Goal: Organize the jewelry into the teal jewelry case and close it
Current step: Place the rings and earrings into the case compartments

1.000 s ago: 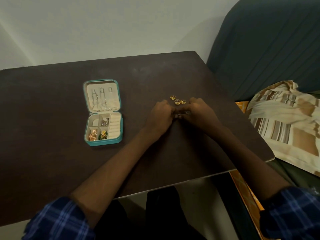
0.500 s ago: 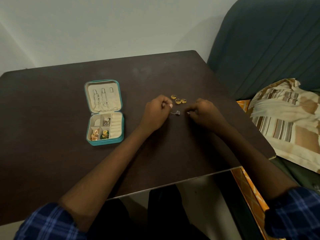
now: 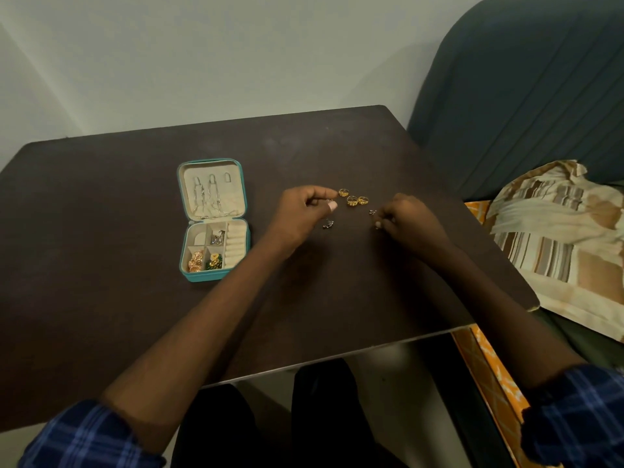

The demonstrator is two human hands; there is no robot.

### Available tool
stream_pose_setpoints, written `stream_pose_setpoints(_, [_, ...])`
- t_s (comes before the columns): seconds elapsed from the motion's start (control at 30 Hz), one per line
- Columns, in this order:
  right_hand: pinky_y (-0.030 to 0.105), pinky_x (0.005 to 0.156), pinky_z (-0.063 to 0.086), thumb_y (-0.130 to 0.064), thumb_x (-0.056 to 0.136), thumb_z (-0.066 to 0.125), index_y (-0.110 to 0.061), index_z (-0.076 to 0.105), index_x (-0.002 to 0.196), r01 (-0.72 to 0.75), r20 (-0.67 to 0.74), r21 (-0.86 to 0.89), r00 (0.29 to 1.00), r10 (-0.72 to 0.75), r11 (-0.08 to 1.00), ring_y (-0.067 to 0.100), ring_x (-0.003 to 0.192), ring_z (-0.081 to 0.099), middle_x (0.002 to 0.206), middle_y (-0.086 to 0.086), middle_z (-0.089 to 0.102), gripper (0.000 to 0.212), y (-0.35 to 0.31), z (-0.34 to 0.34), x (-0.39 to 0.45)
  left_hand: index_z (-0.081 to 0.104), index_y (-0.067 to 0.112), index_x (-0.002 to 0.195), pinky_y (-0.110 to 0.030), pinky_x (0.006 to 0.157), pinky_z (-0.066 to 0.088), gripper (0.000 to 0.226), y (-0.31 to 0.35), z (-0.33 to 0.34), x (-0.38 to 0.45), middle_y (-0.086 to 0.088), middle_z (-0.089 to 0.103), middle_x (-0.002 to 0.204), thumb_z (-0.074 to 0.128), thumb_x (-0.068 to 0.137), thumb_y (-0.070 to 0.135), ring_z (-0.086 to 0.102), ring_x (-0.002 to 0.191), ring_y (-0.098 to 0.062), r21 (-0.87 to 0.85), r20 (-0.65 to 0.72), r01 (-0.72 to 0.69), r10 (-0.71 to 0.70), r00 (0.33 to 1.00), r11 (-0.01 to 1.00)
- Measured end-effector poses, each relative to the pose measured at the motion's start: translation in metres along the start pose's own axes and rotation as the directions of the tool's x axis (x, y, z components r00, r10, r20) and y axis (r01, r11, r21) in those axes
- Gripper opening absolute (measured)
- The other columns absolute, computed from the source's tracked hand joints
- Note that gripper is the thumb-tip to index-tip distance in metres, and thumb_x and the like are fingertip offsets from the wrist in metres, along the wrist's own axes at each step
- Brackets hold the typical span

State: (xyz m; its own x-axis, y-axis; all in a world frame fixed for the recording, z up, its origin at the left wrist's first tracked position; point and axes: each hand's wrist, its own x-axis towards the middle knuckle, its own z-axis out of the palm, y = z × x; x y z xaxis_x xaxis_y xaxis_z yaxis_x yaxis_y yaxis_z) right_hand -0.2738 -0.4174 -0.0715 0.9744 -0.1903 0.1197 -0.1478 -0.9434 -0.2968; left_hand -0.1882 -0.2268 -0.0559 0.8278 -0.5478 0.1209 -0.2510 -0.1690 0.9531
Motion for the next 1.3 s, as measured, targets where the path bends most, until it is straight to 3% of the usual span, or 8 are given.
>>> stream_pose_setpoints(0.1, [0.029,0.066,0.030,-0.014,0.091,0.052,-0.007,0.065,0.092,-0.038,-0.067,0.040,0.997,0.040,0.998,0.022,0.084,0.048,0.087,0.005,0.048,0.015,0.002,0.002,-0.001,0.065,0.001,0.110,-0.005,0.054,0.040,0.024,-0.001,-0.002,-0.001,0.001,0.062,0.079,0.060,0.089,0.009,0.055,0.059,0.009,0.014,-0.028,-0.006,0.006,1.000,1.000])
stream_pose_setpoints(0.2, [0.032,0.071,0.040,-0.010,0.089,0.049,-0.007,0.068,0.096,-0.091,-0.146,0.083,0.984,0.102,0.992,0.030,0.092,0.055,0.094,0.014,0.059,0.020,0.006,0.001,-0.001,0.067,0.006,0.106,-0.016,0.055,0.042,0.021,-0.002,-0.005,-0.001,-0.010,0.063,0.085,0.056,0.092,0.017,0.054,0.068,-0.009,-0.020,-0.053,0.017,-0.018,0.998,1.000])
stream_pose_setpoints(0.43, [0.039,0.066,0.051,-0.037,0.088,0.059,-0.009,0.068,0.083,-0.210,-0.085,0.154,0.971,0.225,0.965,0.022,0.075,0.061,0.080,0.007,0.067,0.029,0.005,-0.004,-0.001,0.063,0.004,0.113,-0.003,0.051,0.039,0.027,-0.004,-0.009,0.002,0.006,0.059,0.079,0.059,0.087,0.003,0.053,0.066,0.000,0.067,-0.018,0.039,-0.038,0.999,0.997])
stream_pose_setpoints(0.53, [0.038,0.062,0.049,-0.044,0.082,0.065,-0.008,0.065,0.076,-0.254,-0.008,0.092,0.967,0.256,0.963,0.022,0.070,0.058,0.071,0.007,0.062,0.036,0.000,-0.002,0.000,0.064,0.005,0.111,-0.001,0.053,0.039,0.024,-0.006,-0.008,0.001,0.002,0.062,0.087,0.056,0.089,0.002,0.054,0.068,0.003,0.107,-0.035,0.058,-0.054,0.998,0.993])
stream_pose_setpoints(0.73, [0.027,0.057,0.035,-0.026,0.086,0.062,-0.013,0.060,0.076,-0.239,0.021,0.106,0.971,0.238,0.965,0.021,0.074,0.054,0.073,0.002,0.055,0.017,-0.003,0.001,0.004,0.066,0.015,0.100,-0.006,0.052,0.039,0.022,-0.006,-0.011,0.001,0.004,0.062,0.087,0.049,0.091,0.003,0.056,0.071,-0.001,0.135,-0.006,0.110,-0.111,0.994,0.985])
stream_pose_setpoints(0.93, [0.024,0.070,0.047,-0.019,0.085,0.063,-0.013,0.070,0.088,-0.228,0.014,0.435,0.969,0.246,0.871,0.011,0.079,0.061,0.085,-0.001,0.068,0.009,-0.004,-0.007,-0.002,0.063,0.008,0.105,-0.005,0.048,0.040,0.025,0.000,-0.012,-0.002,0.001,0.060,0.082,0.044,0.092,0.001,0.054,0.067,-0.003,0.115,-0.004,0.159,-0.159,0.987,0.981])
stream_pose_setpoints(1.07, [0.015,0.055,0.042,-0.011,0.085,0.065,-0.010,0.068,0.088,-0.192,0.035,0.684,0.972,0.231,0.704,0.015,0.066,0.053,0.077,0.010,0.062,0.005,-0.010,-0.014,-0.010,0.062,0.004,0.113,-0.009,0.053,0.046,0.025,0.007,-0.013,-0.007,0.002,0.062,0.084,0.050,0.091,0.002,0.057,0.071,-0.006,0.085,0.031,0.135,-0.138,0.990,0.987])
stream_pose_setpoints(1.3, [0.018,0.049,0.036,0.000,0.085,0.055,-0.014,0.064,0.083,-0.144,0.040,0.804,0.981,0.190,0.577,0.007,0.060,0.052,0.077,0.004,0.067,0.017,-0.030,-0.033,-0.018,0.056,-0.003,0.120,-0.017,0.070,0.053,0.030,0.024,-0.017,-0.014,-0.004,0.063,0.086,0.048,0.091,-0.004,0.061,0.075,-0.009,-0.301,0.171,0.276,-0.233,0.957,0.913])
